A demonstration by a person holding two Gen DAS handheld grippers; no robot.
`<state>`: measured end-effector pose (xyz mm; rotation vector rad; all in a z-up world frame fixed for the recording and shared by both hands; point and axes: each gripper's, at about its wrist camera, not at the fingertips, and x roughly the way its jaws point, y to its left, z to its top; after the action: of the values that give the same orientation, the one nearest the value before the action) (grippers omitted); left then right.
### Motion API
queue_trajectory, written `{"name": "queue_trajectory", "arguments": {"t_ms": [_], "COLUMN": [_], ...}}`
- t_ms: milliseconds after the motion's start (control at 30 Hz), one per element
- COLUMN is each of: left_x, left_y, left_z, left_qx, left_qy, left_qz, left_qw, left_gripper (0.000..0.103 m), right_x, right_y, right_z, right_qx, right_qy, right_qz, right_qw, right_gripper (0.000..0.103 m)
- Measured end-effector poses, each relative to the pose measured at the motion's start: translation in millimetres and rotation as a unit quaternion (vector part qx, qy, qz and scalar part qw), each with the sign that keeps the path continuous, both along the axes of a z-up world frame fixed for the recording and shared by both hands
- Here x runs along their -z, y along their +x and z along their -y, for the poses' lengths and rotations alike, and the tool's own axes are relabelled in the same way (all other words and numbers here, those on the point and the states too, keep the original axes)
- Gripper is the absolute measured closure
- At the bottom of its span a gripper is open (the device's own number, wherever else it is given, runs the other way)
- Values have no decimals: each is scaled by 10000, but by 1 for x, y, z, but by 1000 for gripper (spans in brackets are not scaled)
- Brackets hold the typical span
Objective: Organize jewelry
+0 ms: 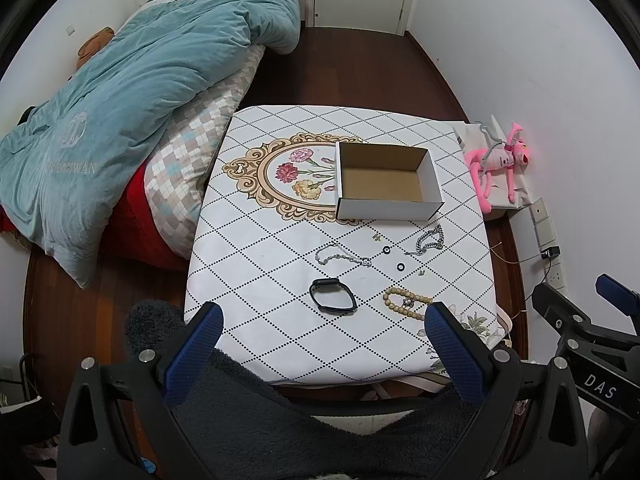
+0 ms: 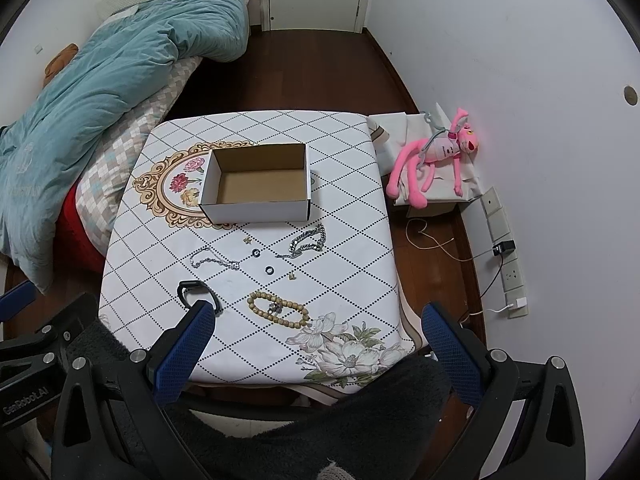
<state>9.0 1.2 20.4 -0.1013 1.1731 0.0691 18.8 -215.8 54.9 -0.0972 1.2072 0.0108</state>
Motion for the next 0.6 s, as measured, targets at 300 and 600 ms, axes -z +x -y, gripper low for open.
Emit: {"name": "queue_trajectory", "arguments": {"t_ms": [300,600], "left_x": [-2,-5], "left_y": [1,2], "left_z": [2,5], "left_qx": [2,21], "left_qy": [-21,-37], "left_qz": [-3,8], "left_qw": [10000,10000], "left_gripper": [0,0], "right_x": [-1,-1], "right_y": [1,0], "right_z": [0,-1], "right_qx": [-7,-6], "right_qy": [0,-7], "right_qz": [2,10], "right_qw": [10000,10000], "right_gripper": [0,0]}}
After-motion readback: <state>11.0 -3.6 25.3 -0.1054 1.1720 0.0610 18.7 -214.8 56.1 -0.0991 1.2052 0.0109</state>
